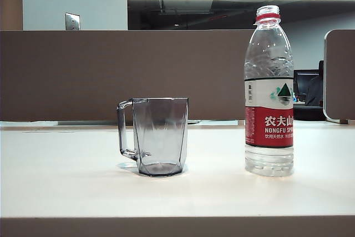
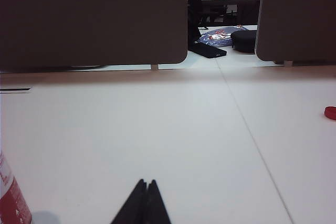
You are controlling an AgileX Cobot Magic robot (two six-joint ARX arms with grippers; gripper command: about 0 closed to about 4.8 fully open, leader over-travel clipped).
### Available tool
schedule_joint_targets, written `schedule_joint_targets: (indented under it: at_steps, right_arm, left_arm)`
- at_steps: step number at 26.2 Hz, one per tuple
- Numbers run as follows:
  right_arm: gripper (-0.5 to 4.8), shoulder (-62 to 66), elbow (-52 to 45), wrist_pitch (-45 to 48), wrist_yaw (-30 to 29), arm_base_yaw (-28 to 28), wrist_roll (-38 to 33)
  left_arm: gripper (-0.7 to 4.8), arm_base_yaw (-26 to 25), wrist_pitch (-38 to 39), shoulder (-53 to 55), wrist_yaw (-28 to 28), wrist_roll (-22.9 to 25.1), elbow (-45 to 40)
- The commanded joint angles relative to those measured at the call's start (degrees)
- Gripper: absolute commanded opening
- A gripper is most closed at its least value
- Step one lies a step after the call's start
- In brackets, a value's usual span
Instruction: Pick up the mineral water bottle on the table and pour water into the mug until it's half full.
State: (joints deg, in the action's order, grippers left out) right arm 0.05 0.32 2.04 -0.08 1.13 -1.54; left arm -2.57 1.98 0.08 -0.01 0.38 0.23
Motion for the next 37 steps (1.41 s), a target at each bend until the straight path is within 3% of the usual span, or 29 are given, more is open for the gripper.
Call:
schedule_joint_targets:
  at_steps: [1, 8, 11, 13, 16, 18, 21, 23, 24, 25, 28, 29, 34, 37]
  right_arm:
    - [-0.08, -0.1, -0.3, 1.1, -0.1, 0.0, -0.2]
    - [-0.08, -0.1, -0.3, 1.1, -0.1, -0.1, -0.3]
    - [-0.08, -0.1, -0.3, 1.1, -1.5, -0.1, -4.7]
    - [-0.06, -0.1, -0.3, 0.3, -9.8, -0.1, -13.9]
    - [0.09, -0.1, -0.3, -1.0, -23.3, -0.3, -18.4]
    - [0.57, -0.1, -0.3, -1.1, -27.9, -0.9, -20.6]
    - [1.79, 0.0, -0.3, -2.5, -31.2, -2.9, -23.1]
    - [3.20, 0.0, -0.3, -4.7, -30.0, -5.2, -22.4]
    - [4.29, 0.1, -0.3, -5.9, -28.3, -6.7, -21.3]
    - [4.79, 0.1, -0.3, -6.6, -26.8, -8.1, -19.7]
    - [4.79, 0.1, -0.3, -6.6, -20.9, -13.9, -13.8]
    - [4.79, 0.2, -0.3, -6.5, -14.2, -18.8, -10.3]
    - [4.79, 2.4, -0.3, -6.2, 4.4, -30.6, -4.6]
    - [4.79, 5.9, -0.3, -4.6, 7.1, -34.8, -2.2]
  left_arm:
    - [-0.05, 0.0, -0.7, 0.0, 0.2, 0.0, 0.2]
    - [-0.05, 0.0, -0.7, 0.0, 0.2, 0.0, 0.2]
    - [-0.05, 0.7, -0.7, 0.0, 0.1, 0.0, 0.2]
    - [-0.05, 6.5, -0.7, 0.0, -1.5, 0.0, 0.2]
    - [-0.05, 17.7, -0.7, 0.4, -1.5, 0.0, 0.2]
    - [-0.05, 23.8, -0.7, 0.4, -1.4, 0.0, 0.2]
    - [-0.05, 31.9, -0.7, 0.4, -1.2, 0.0, 0.2]
    - [-0.05, 36.0, -0.7, 0.4, -1.2, 0.0, 0.2]
    - [-0.05, 37.5, -0.7, 0.4, -1.2, 0.0, 0.2]
    - [-0.05, 38.6, -0.8, 0.4, -1.2, 0.0, 0.2]
    - [-0.05, 40.7, -0.7, 0.9, -1.2, 0.0, 0.2]
    - [-0.05, 40.7, -0.7, 1.9, -1.1, 0.0, 0.2]
    - [-0.05, 40.7, -0.8, 4.1, -1.3, 0.0, 0.2]
    - [-0.05, 40.7, -0.8, 6.7, -1.3, 0.0, 0.2]
